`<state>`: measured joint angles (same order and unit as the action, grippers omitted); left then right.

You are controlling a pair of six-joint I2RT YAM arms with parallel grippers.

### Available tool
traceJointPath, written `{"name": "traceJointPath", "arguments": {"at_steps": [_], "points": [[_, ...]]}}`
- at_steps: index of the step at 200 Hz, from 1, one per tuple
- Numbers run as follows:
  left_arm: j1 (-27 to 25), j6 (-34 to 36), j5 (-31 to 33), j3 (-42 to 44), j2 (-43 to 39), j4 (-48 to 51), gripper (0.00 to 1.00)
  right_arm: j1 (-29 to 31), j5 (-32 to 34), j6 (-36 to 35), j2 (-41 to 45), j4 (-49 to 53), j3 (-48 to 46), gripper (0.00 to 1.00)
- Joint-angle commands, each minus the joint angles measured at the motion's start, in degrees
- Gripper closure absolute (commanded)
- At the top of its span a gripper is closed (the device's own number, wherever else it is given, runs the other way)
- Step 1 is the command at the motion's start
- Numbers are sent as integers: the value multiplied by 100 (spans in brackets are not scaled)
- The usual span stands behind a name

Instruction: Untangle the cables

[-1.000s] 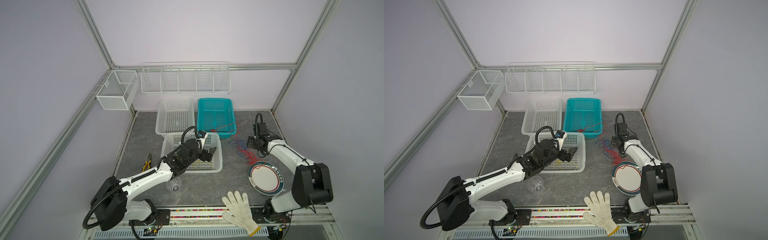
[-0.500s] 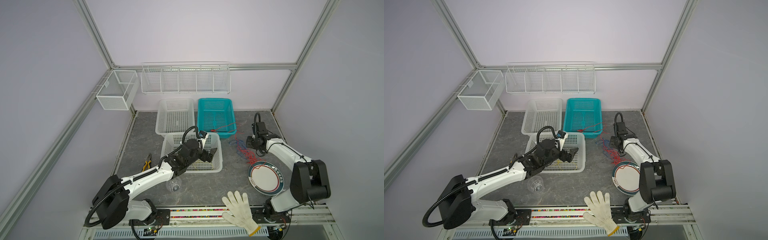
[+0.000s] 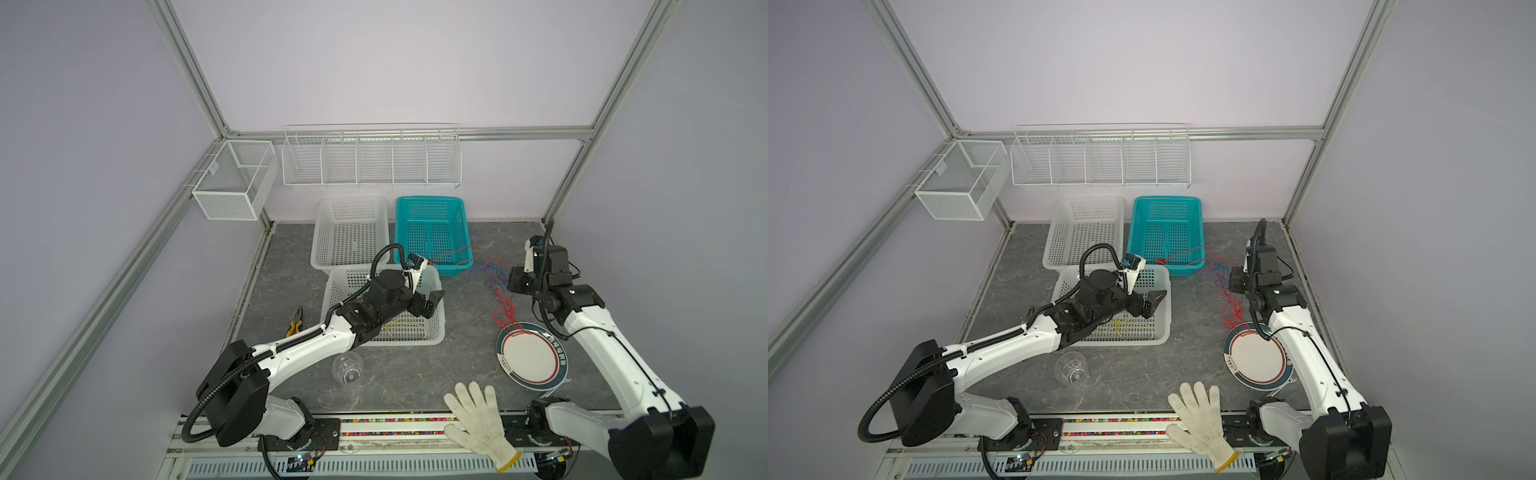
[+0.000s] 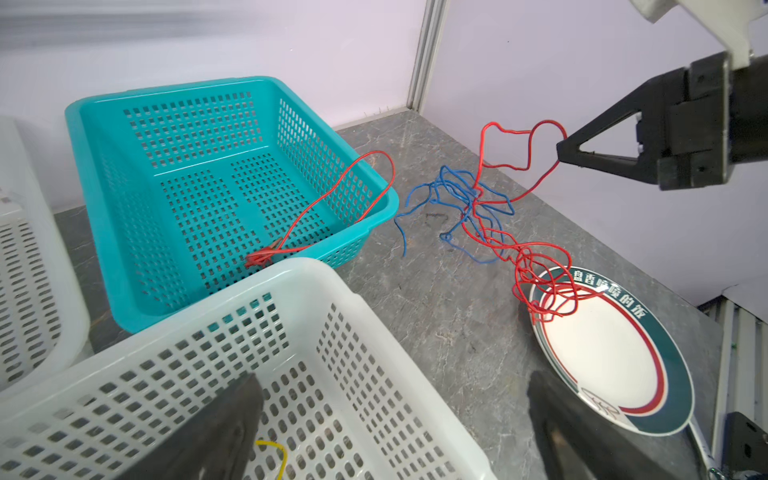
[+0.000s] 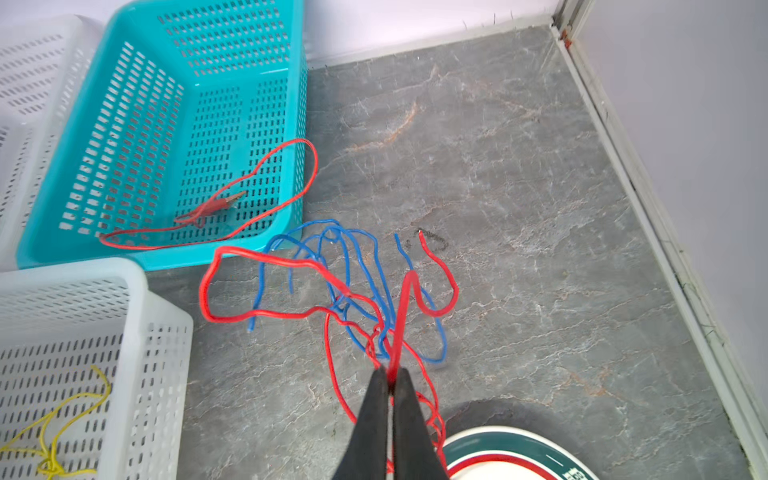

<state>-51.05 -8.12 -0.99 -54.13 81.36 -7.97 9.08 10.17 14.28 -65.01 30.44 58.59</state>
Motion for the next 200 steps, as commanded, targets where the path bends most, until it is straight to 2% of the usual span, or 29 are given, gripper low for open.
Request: {"name": "traceJointPath", "arguments": {"at_steps": [1,40,61,89,139,200], "points": [[15,102,-392,-355,122,-222,1,6,-198,-236,195,420,199,93],[-45,83,-811,-738,458,-364,0,6,-657,-240,629,409,243,93],[-179,127,-917,-992,750,-260,2,6,-675,-89,814,328,252,93],[-357,167,-906,-1215,1092,-192,4,10,-965,-44,911,217,382,93],[-371,52,-825,-1474,1428,-316,8,6,-1360,-197,1130,-60,393,93],[-371,-47,-787,-1832,1754,-702,8,7,-1894,-386,1343,-219,229,93]]}}
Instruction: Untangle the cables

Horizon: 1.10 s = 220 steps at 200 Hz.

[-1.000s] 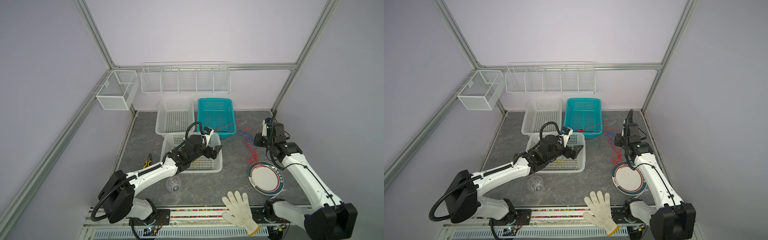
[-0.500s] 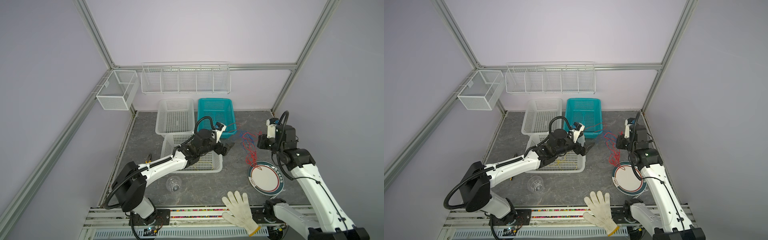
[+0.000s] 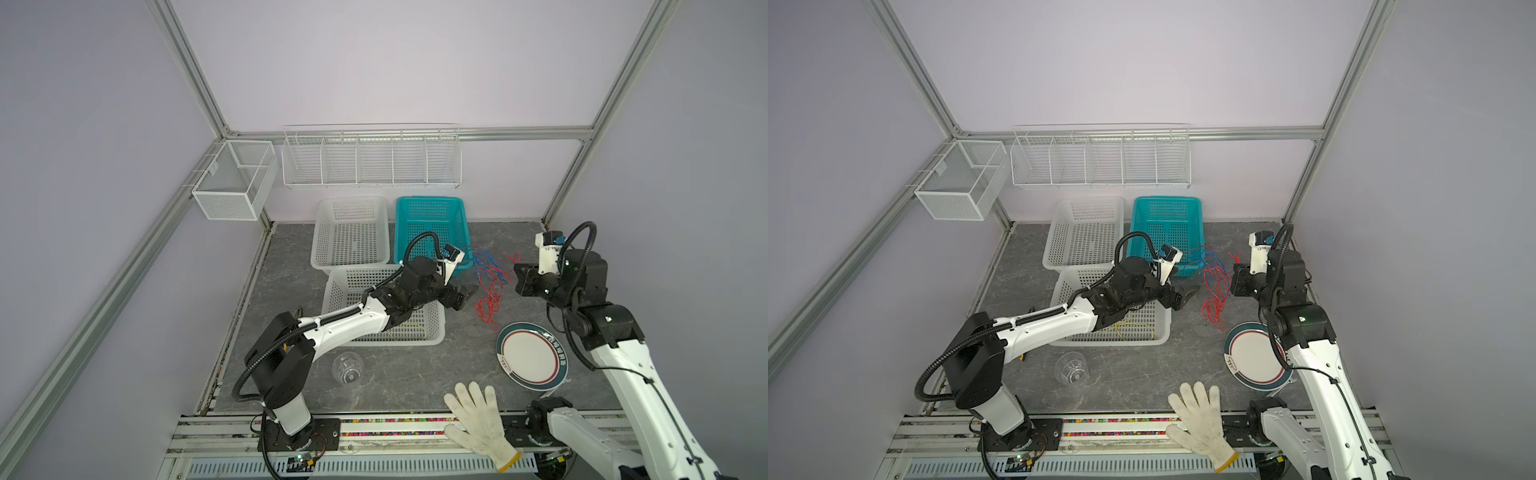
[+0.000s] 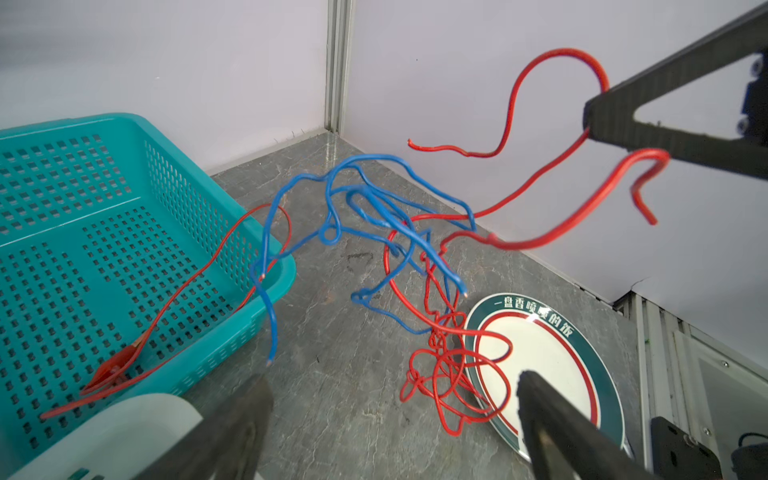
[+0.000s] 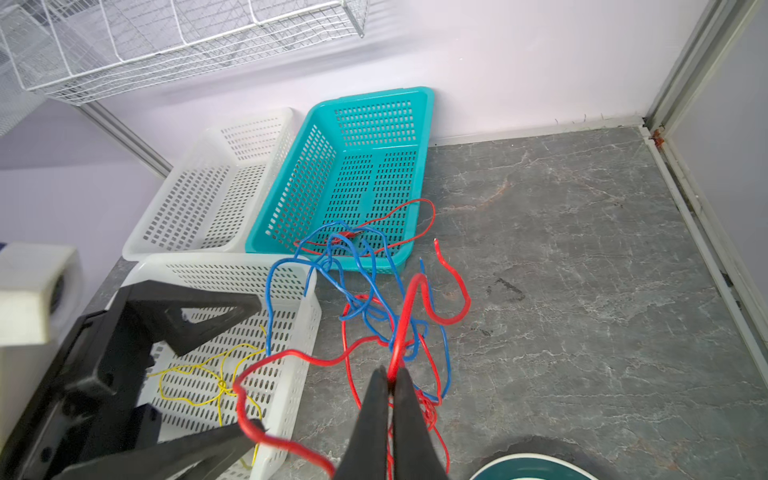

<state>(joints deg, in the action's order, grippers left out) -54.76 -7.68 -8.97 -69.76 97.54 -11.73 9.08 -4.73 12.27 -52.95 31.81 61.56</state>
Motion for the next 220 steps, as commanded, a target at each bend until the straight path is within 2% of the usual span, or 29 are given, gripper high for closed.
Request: {"name": "traceJointPath", "arguments": {"at_steps": [1,27,53,112,131,164,220], "points": [[1,-92,10,-272,140,-332,8,6,-418,-192,141,-363,-71,93],[1,-104,136,-502,295,-345,9,11,-590,-234,262,-464,-193,93],[1,142,299,-694,289,8,14,6,-500,-245,289,-476,-245,93],[14,1576,450,-278,-455,1185,14,6,-318,-243,285,-644,-377,93],[116,1571,678,11,-733,1168,14,6,-353,-333,252,-692,-436,93],[496,1348,632,236,-1093,964,13,6,-282,-531,277,-780,-688,93],[554,1673,773,-760,-451,1601,12,6,-511,-579,389,-992,-925,93]]}}
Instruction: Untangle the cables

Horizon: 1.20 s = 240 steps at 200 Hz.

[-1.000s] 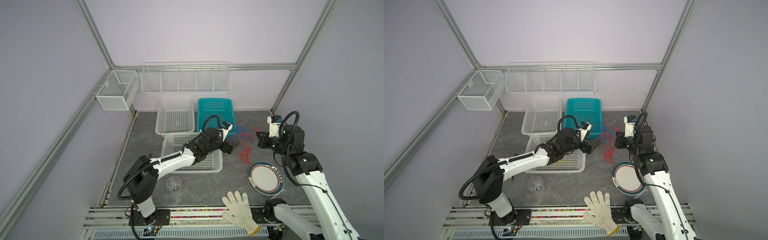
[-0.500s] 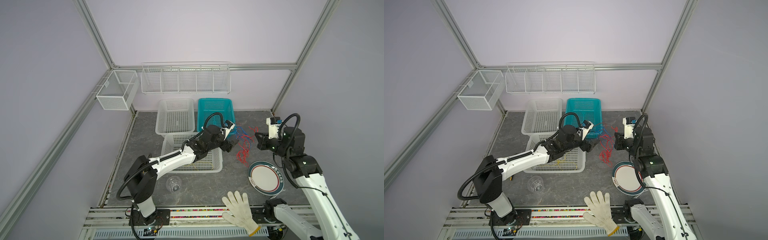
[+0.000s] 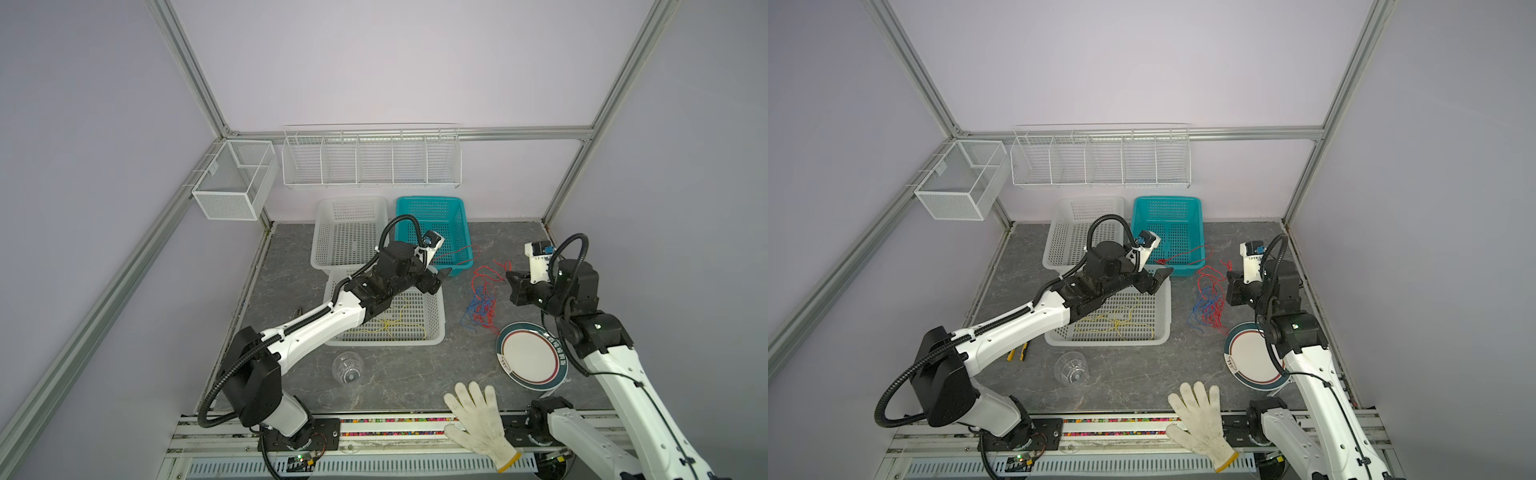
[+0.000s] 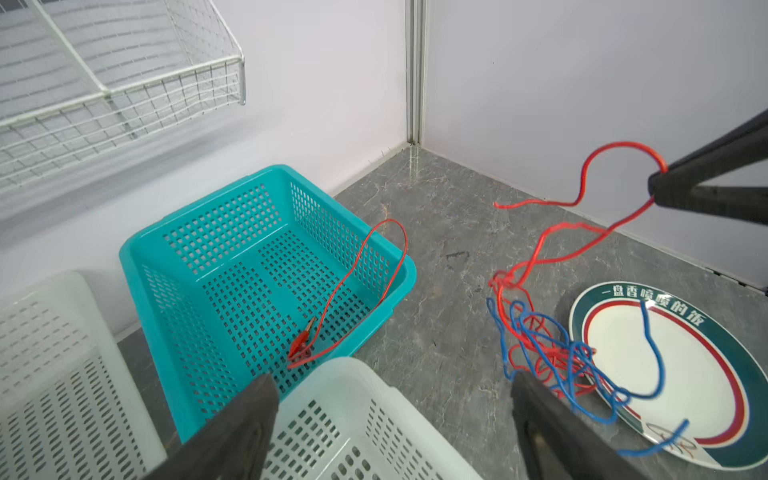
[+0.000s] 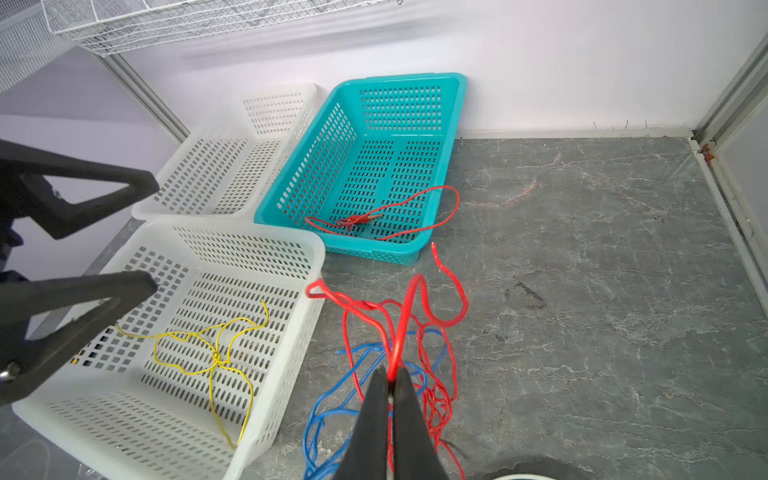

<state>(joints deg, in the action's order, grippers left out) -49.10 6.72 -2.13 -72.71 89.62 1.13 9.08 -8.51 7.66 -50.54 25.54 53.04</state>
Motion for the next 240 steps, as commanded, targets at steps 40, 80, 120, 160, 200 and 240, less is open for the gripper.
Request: {"name": "traceJointPath", "arguments": {"at_steps": [40,80,120,160,200,240], "points": [[-19,-32,-306,-576,589,349,13,8,-112,-30,167,-446,-92,93],[-22,-445,-912,-246,554,159,15,6,-97,235,185,-634,-83,93],[-221,-596,-1173,-92,728,54,16,6,71,354,194,-551,43,93],[-423,-647,-1050,-432,1163,112,20,9,-36,403,197,-543,66,93],[-468,-782,-1186,-607,1401,24,25,6,-37,398,194,-533,45,93],[-479,-807,-1081,-686,1555,-15,30,6,-71,402,200,-550,40,93]]}}
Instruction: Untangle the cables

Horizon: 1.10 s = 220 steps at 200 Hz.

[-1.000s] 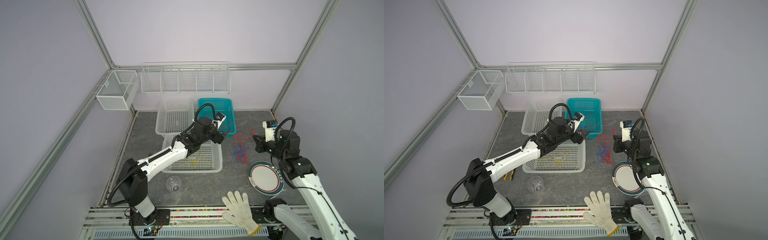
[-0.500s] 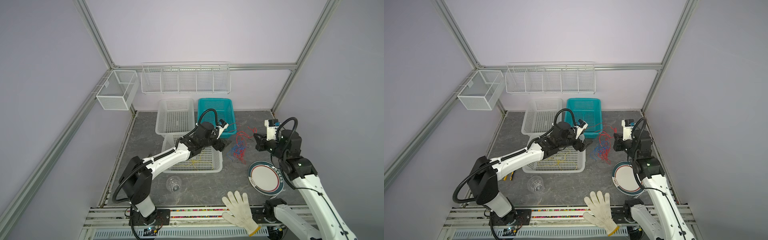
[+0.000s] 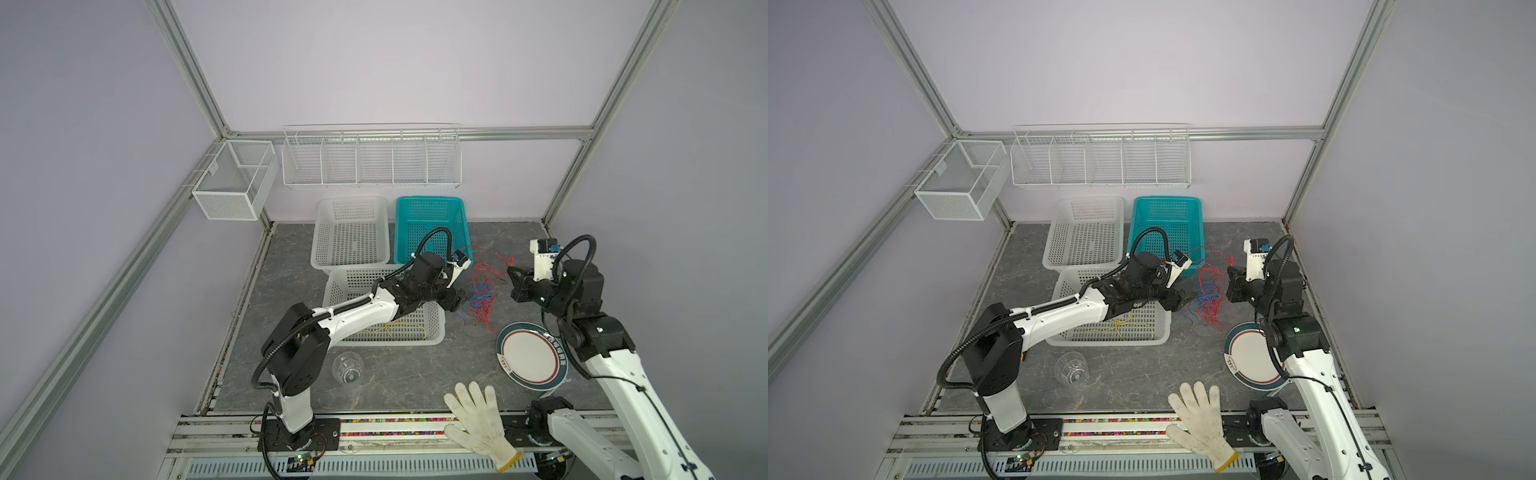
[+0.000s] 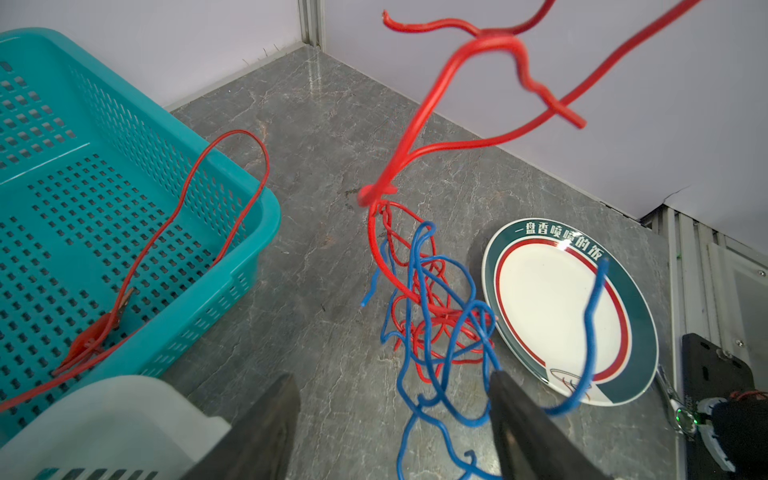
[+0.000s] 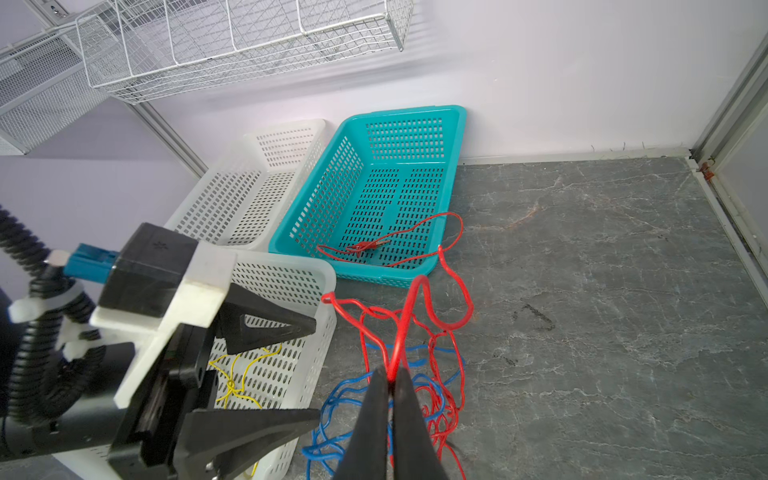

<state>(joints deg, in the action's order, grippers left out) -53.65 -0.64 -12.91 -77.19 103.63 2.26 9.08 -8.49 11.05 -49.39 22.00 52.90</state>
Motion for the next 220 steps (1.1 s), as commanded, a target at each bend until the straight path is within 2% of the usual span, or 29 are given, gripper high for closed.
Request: {"name": "traceJointPath", "arguments": {"at_steps": [1,83,139,186,220], "points": [[-23,-73,-7,-241,164,-134,30,6,-74,64,90,-196,49,93],[-40,-301,-209,-390,426,-155,43,6,-47,76,74,-249,27,93],[-84,-344,-401,-534,605,-44,60,9,-5,107,70,-282,30,93],[-111,-365,-502,-605,724,37,66,6,40,111,70,-344,46,93],[-120,-365,-448,-618,763,103,80,6,77,117,69,-363,36,93]]}}
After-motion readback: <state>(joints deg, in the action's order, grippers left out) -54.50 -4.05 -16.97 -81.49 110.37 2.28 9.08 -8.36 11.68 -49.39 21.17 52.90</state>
